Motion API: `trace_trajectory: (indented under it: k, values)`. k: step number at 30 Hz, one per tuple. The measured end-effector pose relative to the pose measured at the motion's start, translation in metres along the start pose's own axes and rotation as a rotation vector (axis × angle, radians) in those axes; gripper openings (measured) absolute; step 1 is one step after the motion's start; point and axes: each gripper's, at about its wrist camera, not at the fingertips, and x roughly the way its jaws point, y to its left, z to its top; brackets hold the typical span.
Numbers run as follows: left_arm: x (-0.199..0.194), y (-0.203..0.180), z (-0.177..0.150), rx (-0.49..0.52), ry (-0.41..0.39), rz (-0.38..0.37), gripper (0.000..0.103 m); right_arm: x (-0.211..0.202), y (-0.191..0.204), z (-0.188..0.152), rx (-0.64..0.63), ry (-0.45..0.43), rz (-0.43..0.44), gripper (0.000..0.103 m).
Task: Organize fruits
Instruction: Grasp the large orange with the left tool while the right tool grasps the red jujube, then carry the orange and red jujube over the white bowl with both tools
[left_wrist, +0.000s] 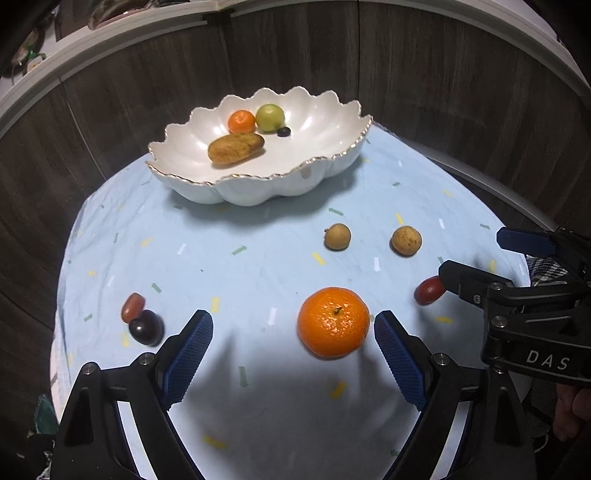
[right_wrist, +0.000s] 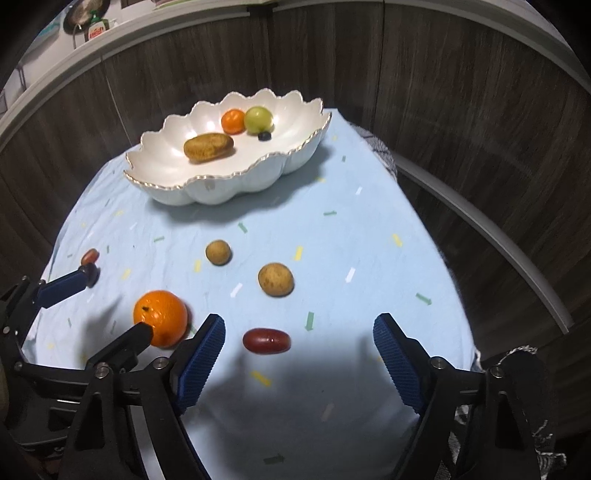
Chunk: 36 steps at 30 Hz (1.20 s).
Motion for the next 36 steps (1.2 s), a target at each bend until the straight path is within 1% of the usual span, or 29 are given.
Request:
trace_trajectory:
  k: [2,6,10,16,18,22,23,24,27,29,36]
  values:
    - [0.005,-0.001,-0.001,-0.002,0.010,-0.010,0.085,0.004,-0.001,-0.001,0.003,0.013,0.005,0.080]
    - [0.013,-0.005,-0.003,0.008,0.019,-0.013,0.083,0.012,0.003,-0.002,-0.002,0.040,0.023,0.077]
    - [0.020,-0.009,-0.005,0.018,0.027,-0.021,0.078,0.019,0.007,-0.002,-0.011,0.064,0.037,0.072]
    - [0.032,-0.011,-0.007,0.010,0.053,-0.041,0.072,0.030,0.009,-0.002,-0.006,0.106,0.054,0.061]
    - [0.035,-0.013,-0.007,0.009,0.058,-0.047,0.070,0.033,0.009,-0.001,-0.003,0.117,0.062,0.056]
    - [0.036,-0.014,-0.008,0.006,0.054,-0.053,0.066,0.036,0.010,-0.001,-0.002,0.124,0.065,0.051]
    - [0.037,-0.015,-0.007,0.005,0.054,-0.055,0.064,0.036,0.010,-0.001,-0.002,0.123,0.067,0.049]
    - [0.037,-0.015,-0.007,0.005,0.052,-0.061,0.063,0.036,0.010,-0.001,-0.002,0.122,0.071,0.044]
    - [0.036,-0.019,-0.008,0.015,0.047,-0.076,0.052,0.036,0.012,0.000,-0.007,0.123,0.088,0.033]
    - [0.034,-0.022,-0.008,0.023,0.043,-0.074,0.047,0.036,0.012,0.000,-0.006,0.122,0.090,0.033]
    - [0.033,-0.020,-0.008,0.000,0.051,-0.082,0.046,0.033,0.009,0.001,0.006,0.114,0.094,0.032]
